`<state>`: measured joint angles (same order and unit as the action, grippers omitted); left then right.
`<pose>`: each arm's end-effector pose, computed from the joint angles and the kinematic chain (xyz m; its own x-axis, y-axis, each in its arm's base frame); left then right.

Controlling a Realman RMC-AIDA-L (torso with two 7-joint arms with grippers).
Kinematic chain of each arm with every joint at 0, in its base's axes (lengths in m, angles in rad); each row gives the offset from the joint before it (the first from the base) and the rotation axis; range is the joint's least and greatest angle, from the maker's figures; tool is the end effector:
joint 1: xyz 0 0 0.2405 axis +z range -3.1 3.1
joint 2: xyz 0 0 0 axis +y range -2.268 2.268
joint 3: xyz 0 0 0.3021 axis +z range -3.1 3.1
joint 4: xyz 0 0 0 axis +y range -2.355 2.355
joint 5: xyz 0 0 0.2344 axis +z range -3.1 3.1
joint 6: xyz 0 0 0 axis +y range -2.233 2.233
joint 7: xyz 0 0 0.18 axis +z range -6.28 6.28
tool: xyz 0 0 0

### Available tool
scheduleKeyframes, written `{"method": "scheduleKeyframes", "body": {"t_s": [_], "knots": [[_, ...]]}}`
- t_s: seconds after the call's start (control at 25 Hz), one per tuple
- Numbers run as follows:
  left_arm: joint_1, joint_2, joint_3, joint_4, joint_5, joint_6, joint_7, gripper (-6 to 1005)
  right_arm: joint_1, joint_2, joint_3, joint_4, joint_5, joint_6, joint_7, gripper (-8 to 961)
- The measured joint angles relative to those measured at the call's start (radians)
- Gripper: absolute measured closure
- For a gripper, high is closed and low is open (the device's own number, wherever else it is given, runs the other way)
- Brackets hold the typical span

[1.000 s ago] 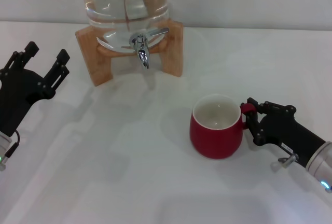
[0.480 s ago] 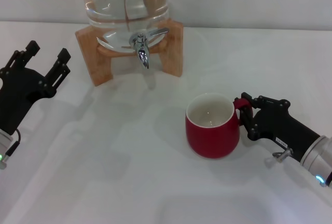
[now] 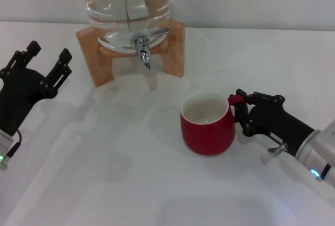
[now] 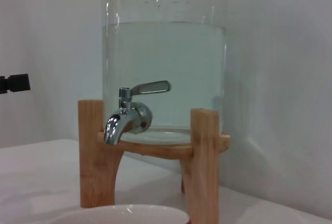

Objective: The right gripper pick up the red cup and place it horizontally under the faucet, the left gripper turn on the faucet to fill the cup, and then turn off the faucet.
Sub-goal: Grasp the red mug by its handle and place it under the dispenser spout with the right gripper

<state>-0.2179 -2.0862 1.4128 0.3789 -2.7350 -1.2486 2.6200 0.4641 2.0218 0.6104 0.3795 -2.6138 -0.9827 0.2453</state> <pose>-0.3680 0.3488 -0.0366 0.6281 -0.0809 0.7739 0.6987 -0.3792 -0.6067 0.3031 0.3772 -0.1467 0.7855 -0.0598 -0.6159 -0.5015 -0.6446 -0.5770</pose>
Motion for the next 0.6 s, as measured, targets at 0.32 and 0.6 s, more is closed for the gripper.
{"method": "scheduleKeyframes", "body": {"t_s": [0.32, 0.6], "knots": [[0.000, 0.000, 0.000, -0.004, 0.000, 0.000, 0.000, 243, 0.035, 0.001, 0.000, 0.030, 0.000, 0.058, -0.003, 824], [0.005, 0.000, 0.000, -0.006, 0.000, 0.000, 0.012, 243, 0.086, 0.003, 0.001, 0.066, 0.000, 0.122, -0.003, 824]]}}
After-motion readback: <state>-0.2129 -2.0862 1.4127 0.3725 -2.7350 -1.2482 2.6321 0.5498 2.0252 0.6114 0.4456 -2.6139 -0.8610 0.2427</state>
